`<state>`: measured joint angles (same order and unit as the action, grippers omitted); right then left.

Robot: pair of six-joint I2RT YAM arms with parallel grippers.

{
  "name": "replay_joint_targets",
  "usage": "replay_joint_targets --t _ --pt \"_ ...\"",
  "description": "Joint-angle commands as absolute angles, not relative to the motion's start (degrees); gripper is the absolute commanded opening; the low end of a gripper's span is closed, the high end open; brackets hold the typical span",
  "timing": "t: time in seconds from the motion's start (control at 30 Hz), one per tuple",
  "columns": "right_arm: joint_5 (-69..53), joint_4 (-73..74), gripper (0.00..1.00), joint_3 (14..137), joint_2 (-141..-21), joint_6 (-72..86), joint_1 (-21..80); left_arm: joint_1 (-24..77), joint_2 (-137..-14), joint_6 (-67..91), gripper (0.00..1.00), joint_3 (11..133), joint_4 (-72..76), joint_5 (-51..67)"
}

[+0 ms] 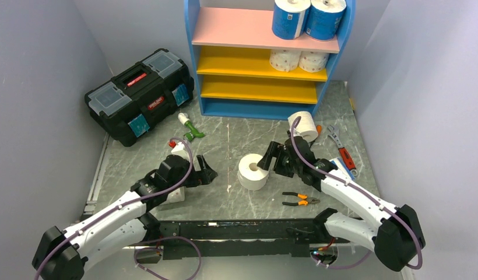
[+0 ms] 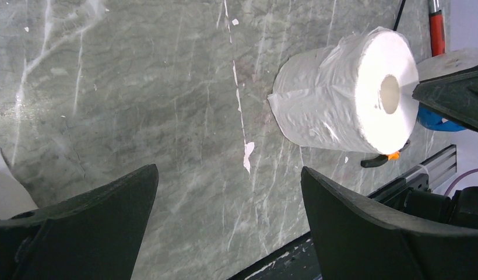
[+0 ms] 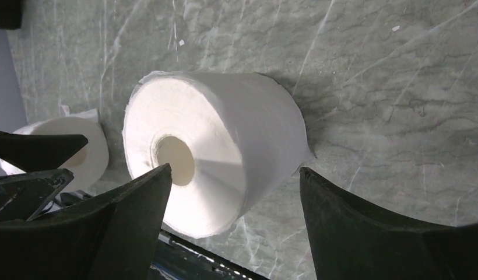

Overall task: Place and organize the paper towels onto the shelf
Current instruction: Pick up the paper towel from the center of the board.

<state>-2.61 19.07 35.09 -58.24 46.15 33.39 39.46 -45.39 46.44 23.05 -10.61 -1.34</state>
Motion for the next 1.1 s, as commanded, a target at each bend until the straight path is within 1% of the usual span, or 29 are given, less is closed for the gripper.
replay_joint_targets --t 0.0,0.27,0.5,0.8,0.97,1.07 --pt "-2.76 17.55 0.82 37.7 -58.95 45.55 34.76 39.53 -45.63 47.46 0.99 22.77 -10.09 -1.13" --pt "-0.16 18.47 0.8 39.59 -62.27 44.82 36.85 39.52 -44.89 47.64 1.0 22.25 -10.28 -1.4" --pt "2.03 18.9 0.76 40.02 -63.65 45.11 37.55 39.51 -44.84 47.77 0.99 21.97 -10.37 -1.32" --pt "2.99 19.26 0.64 40.37 -64.43 45.14 37.52 39.49 -45.35 47.73 0.99 21.91 -10.02 -0.99" --pt "2.86 19.41 0.61 40.51 -64.73 45.13 37.6 39.51 -45.4 47.72 0.99 21.89 -10.06 -0.97" --pt "3.38 20.09 0.58 40.92 -64.82 45.02 37.74 39.53 -45.26 47.77 0.99 21.73 -9.86 -0.97"
